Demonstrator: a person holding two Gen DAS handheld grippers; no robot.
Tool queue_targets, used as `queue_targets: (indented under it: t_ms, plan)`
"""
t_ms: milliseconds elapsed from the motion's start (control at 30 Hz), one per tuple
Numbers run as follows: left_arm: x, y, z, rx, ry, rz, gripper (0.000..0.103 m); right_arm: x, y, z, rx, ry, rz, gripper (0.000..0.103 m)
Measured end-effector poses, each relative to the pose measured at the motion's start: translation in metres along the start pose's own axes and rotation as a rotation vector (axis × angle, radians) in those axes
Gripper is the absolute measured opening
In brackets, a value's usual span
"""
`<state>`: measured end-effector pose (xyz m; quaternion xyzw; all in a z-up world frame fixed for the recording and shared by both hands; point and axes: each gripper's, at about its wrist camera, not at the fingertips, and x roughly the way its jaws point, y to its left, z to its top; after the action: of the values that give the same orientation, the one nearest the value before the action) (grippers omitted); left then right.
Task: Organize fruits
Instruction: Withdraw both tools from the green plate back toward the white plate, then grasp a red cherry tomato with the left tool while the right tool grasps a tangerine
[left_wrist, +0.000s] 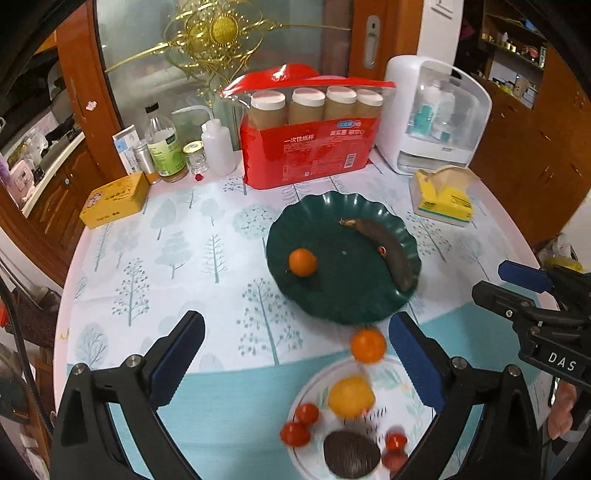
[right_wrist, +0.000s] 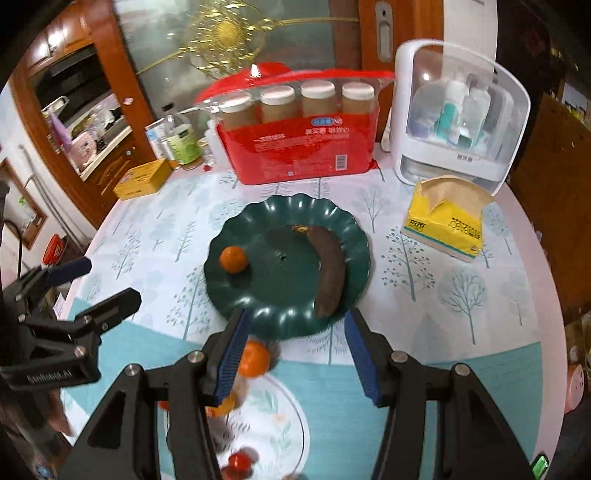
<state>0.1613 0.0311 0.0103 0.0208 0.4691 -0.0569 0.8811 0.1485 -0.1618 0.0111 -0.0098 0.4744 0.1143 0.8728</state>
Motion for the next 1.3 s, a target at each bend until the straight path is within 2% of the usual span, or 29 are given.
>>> queue_targets:
  t_ms: [267,400,600,733,900,1133,1300]
  plan:
    - [-0.051,0.005,-0.038,-0.053,-0.059,0.04,0.099,-0.05,0.014,-0.045,-0.06,-0.05,0.018,0.054]
    - [-0.061,0.008,-0.056,-0.1,-0.069,0.049,0.099,-0.065,0.014,-0.069,-0.065,-0.064,0.014,0.054]
    - [-0.061,0.009,-0.088,-0.148,-0.054,0.046,0.099,-0.063,0.013,-0.105,-0.078,-0.022,-0.007,0.054]
    - [-0.049,0.01,-0.109,-0.156,-0.039,0.061,0.099,-0.048,0.01,-0.133,-0.083,0.024,-0.025,0.054]
    - [-0.014,0.027,-0.134,-0.244,0.041,0.043,0.099,-0.023,0.002,-0.161,-0.044,0.094,-0.019,0.054]
    - [0.039,0.053,-0.16,-0.38,0.145,0.023,0.098,0.007,0.001,-0.182,-0.046,0.158,-0.018,0.054]
    - [0.061,0.057,-0.169,-0.418,0.189,-0.003,0.096,0.024,0.001,-0.193,-0.034,0.214,0.017,0.054]
